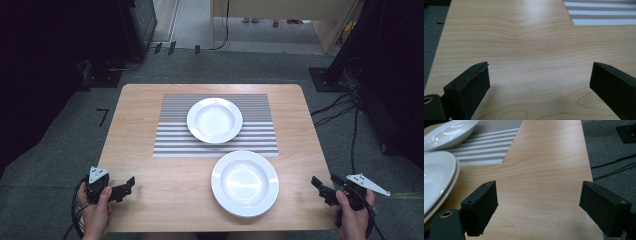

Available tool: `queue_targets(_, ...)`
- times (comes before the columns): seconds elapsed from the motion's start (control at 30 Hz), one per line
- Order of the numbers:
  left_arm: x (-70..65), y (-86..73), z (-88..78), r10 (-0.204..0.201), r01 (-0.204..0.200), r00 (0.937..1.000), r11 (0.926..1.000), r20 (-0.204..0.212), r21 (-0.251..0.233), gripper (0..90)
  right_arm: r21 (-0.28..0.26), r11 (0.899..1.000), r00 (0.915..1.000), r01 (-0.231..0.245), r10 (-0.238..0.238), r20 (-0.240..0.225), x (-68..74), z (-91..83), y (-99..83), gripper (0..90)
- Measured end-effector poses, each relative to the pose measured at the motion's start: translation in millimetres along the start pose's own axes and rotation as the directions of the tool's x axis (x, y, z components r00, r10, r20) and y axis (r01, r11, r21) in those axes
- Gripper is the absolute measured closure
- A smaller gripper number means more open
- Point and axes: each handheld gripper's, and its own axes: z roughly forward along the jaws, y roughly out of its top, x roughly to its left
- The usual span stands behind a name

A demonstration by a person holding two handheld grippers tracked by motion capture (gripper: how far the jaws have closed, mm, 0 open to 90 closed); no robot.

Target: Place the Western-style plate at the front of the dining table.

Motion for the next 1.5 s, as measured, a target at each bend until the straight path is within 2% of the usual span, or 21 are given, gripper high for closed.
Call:
queue_targets(0.33,7.1,-12.5,-2.7,0.044,-0.044,0.9982,0.999,-0.041,0.009,2.8,0.058,0.998,0.9995,0.017,-0.019,0.027,0.1,6.6,-13.4,14.7)
queue_targets(0.43,3.9,-13.0,-1.8,0.067,-0.067,0.9962,0.9977,-0.055,0.009,2.8,0.09,0.995,0.9988,0.039,-0.042,0.025,4.3,11.9,-15.4,14.7)
queue_targets(0.53,1.3,-13.9,0.2,0.087,-0.086,0.9945,0.9961,-0.059,0.019,2.8,0.137,0.988,0.996,0.073,-0.079,0.041,9.9,18.5,-18.4,14.6)
queue_targets(0.57,0.3,-14.2,1.0,0.096,-0.094,0.9938,0.9952,-0.057,0.028,2.8,0.142,0.986,0.994,0.093,-0.1,0.045,11.9,19.6,-18.6,14.6)
queue_targets(0.67,-2.6,-15.8,3.7,0.122,-0.119,0.9908,0.9919,-0.06,0.044,2.8,0.154,0.982,0.9901,0.112,-0.124,0.067,15.2,20.9,-18.9,14.7)
queue_targets(0.73,-2.5,-16.3,4.0,0.116,-0.113,0.9914,0.9928,-0.061,0.04,2.2,0.164,0.977,0.9853,0.134,-0.149,0.084,18.2,22.1,-19.5,14.4)
queue_targets(0.8,-2.4,-16.2,4.2,0.117,-0.115,0.9913,0.9925,-0.06,0.041,1.9,0.185,0.967,0.9746,0.174,-0.196,0.108,23.2,24.6,-20.3,12.3)
queue_targets(0.83,-2.4,-16.1,4.4,0.117,-0.115,0.9914,0.9926,-0.058,0.04,1.9,0.2,0.96,0.9691,0.194,-0.22,0.112,26.0,26.3,-20.7,8.2)
queue_targets(0.97,-2.2,-15.9,4.5,0.12,-0.118,0.9912,0.9923,-0.056,0.04,1.9,0.222,0.953,0.9681,0.207,-0.232,0.094,28.3,29.9,-20.3,1.6)
queue_targets(1.5,-0.6,-13.6,6.6,0.114,-0.112,0.9917,0.9929,-0.06,0.04,1.9,0.228,0.951,0.9681,0.207,-0.233,0.093,28.5,30.5,-20.2,0.0)
